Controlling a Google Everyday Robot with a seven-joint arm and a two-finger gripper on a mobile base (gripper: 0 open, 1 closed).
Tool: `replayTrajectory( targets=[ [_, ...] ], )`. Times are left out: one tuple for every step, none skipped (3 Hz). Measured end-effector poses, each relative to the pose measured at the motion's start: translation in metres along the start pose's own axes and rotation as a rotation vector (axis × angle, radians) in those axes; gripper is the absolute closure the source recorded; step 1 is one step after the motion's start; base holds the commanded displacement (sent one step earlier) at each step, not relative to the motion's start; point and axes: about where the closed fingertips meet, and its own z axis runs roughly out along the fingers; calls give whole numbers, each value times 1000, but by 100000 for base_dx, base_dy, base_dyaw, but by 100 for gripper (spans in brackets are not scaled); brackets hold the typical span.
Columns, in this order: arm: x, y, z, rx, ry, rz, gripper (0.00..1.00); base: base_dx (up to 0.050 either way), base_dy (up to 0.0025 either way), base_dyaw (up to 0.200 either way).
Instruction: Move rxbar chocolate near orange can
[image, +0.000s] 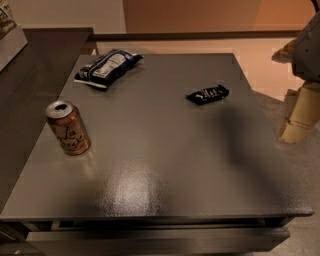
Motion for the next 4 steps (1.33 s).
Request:
replayTrajectory(
  targets=[
    [0, 0, 0, 0, 0, 0, 0, 0, 0, 0],
    [-6, -16, 7, -11, -36, 35, 0, 0, 0, 0],
    [-22, -53, 28, -11, -93, 92, 0, 0, 0, 0],
    [-42, -96, 70, -22, -174, 150, 0, 0, 0, 0]
  ],
)
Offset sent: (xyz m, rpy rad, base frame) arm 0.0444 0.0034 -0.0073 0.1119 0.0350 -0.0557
